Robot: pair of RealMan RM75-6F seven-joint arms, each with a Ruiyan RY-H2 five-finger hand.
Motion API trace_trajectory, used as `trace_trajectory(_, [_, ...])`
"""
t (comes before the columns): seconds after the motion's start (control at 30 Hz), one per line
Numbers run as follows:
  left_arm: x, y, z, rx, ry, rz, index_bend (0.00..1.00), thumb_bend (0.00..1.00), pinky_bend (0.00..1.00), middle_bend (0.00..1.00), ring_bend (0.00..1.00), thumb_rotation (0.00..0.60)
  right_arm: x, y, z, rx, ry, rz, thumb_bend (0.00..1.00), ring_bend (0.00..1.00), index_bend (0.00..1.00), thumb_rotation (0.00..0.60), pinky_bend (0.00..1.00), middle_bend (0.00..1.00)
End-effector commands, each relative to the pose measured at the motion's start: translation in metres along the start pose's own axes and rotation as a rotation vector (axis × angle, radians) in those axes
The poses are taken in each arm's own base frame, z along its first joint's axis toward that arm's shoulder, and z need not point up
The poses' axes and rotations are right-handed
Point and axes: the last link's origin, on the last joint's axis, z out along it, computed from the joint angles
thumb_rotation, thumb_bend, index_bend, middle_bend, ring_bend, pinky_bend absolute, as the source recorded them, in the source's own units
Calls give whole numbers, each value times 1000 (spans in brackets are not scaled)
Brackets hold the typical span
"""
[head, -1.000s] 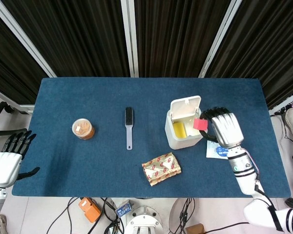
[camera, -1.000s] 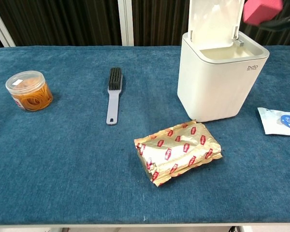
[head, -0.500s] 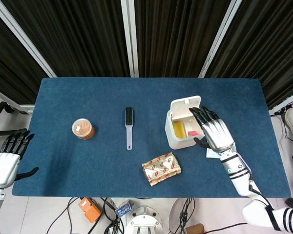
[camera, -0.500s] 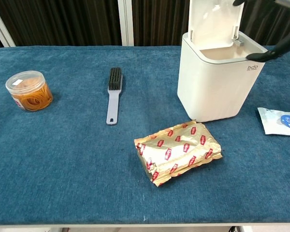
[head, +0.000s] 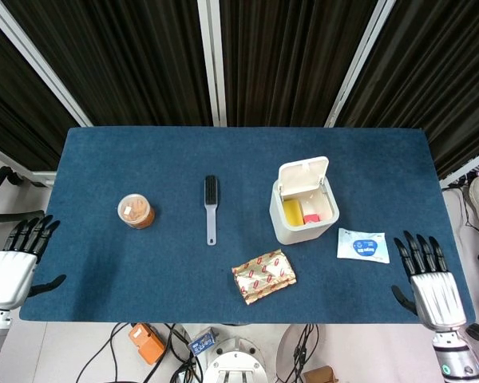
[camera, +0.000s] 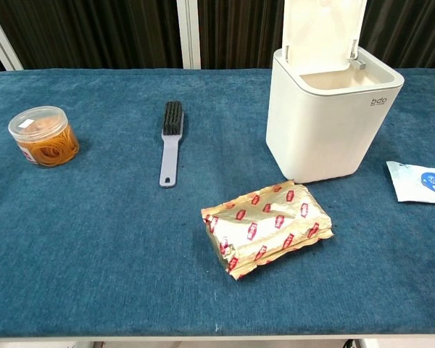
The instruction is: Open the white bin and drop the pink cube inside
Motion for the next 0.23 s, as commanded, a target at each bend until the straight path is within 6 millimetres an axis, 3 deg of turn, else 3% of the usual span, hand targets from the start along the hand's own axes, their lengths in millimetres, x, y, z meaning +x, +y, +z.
trace_trajectory(0.03, [-3,2,-1,-8,-7,12,0,78,3,0,0,600,0,2,-15,-1,35,20,370,0,0,600,0,0])
trace_trajectory(0.23, [-3,3,-2,-2,-6,13,0,78,3,0,0,600,-2,2,-15,-1,26,16,370,0,0,600,0,0])
